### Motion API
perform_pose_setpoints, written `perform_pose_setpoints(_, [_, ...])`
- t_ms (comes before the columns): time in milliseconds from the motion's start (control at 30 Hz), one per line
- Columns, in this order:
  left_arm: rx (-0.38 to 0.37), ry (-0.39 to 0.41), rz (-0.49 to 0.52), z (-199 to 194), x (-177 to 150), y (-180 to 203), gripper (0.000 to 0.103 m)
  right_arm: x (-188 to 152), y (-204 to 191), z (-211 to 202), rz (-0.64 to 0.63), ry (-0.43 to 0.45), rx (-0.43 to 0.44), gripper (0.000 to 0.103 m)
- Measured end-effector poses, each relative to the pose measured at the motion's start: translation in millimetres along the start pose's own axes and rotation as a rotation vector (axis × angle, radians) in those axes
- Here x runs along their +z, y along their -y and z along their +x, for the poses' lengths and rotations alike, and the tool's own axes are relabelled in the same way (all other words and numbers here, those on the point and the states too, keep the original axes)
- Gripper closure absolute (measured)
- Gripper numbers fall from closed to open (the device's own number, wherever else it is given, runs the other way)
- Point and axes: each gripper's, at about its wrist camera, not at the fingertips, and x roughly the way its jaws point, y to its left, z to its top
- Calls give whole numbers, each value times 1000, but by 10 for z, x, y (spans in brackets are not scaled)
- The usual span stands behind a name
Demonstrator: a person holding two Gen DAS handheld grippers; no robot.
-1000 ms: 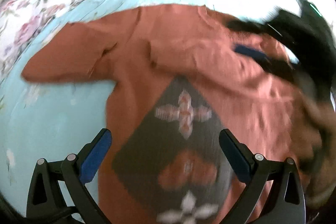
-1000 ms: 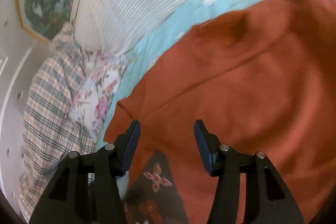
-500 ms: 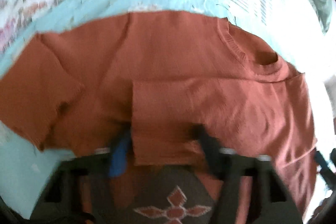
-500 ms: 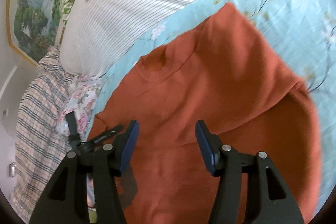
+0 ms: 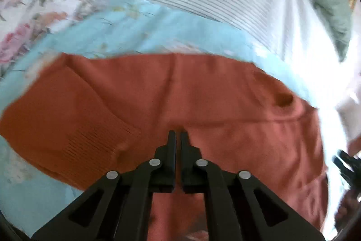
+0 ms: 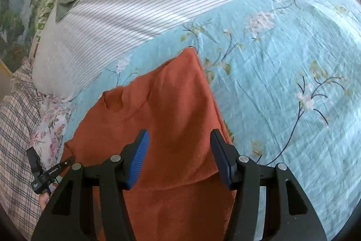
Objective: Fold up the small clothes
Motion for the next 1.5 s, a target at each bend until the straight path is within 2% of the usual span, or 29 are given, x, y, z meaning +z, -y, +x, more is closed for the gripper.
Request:
perform_pose_setpoints(33, [2, -13, 29, 5, -23, 65, 86, -28, -17, 11, -3, -7, 3, 45])
perform_pose_setpoints(100, [20, -47, 71, 50, -48, 188, 16, -87, -39, 30, -9, -20, 11, 44])
perform_pose_setpoints(133, [44, -50, 86, 80, -62, 221, 12, -113, -49, 34, -12, -26, 14, 44])
perform_pose_setpoints(233, [107, -74, 153, 208, -120, 358, 22, -172, -35, 40, -16, -38, 13, 44])
perform_pose_setpoints(267, [101, -107, 168, 296, -138, 395, 34, -178, -35, 45, -15, -40, 13, 44])
perform_pose_setpoints(300, [94, -121, 175, 325, -136, 394, 55, -176, -27, 41, -12, -38, 11, 44])
perform_pose_setpoints(367, [101, -148, 210, 418, -180, 446, 73, -162, -1, 5, -10, -27, 7, 44])
perform_pose_setpoints(400, [115, -130, 232, 412, -204, 473, 91, -142, 24, -18, -11, -18, 1, 44])
perform_pose_setpoints(467, [106, -79, 236, 296, -201, 480, 93, -107, 62, -40, -7, -4, -14, 44])
perform_pose_setpoints(533, [87, 8, 208, 85, -156, 436, 95, -49, 126, -19, 4, 3, -32, 44])
perform_pose_setpoints(600, [140, 58, 194, 31, -105, 361, 96, 8, 159, 41, 6, -3, -43, 44])
perform_pose_setpoints(667, [201, 47, 164, 130, -51, 241, 96, 62, 160, 145, -7, -15, -52, 44])
perform_pose_setpoints(733, [180, 42, 148, 153, -46, 206, 96, 114, 161, 278, -16, -30, -63, 44])
perform_pose_setpoints(833, [188, 74, 171, 99, -112, 255, 96, 202, 158, 531, -23, -62, -78, 44])
perform_pose_setpoints(1033, [199, 53, 195, 113, -229, 296, 96, 320, 61, 920, -63, -109, -81, 45])
perform_pose_setpoints(1067, [196, 49, 189, 114, -228, 287, 96, 329, 21, 934, -95, -118, -61, 54])
perform_pose_setpoints(1100, [192, 48, 187, 114, -223, 288, 96, 338, 7, 924, -103, -126, -53, 92])
perform_pose_setpoints(1233, [159, 57, 201, 61, -187, 397, 96, 446, 234, 664, -55, -49, -66, 93])
perform_pose_setpoints(1300, [115, 68, 208, 6, -187, 471, 96, 447, 419, 704, 12, -69, -40, 93])
perform_pose_setpoints(1367, [67, 74, 235, -6, -216, 599, 96, 406, 465, 768, 21, -78, -54, 93])
perform_pose_setpoints(1467, [115, 55, 276, 148, -273, 702, 96, 408, 466, 715, 55, -58, -76, 86])
perform_pose_setpoints(1500, [119, 44, 269, 193, -279, 684, 96, 398, 427, 611, 48, -27, -124, 84])
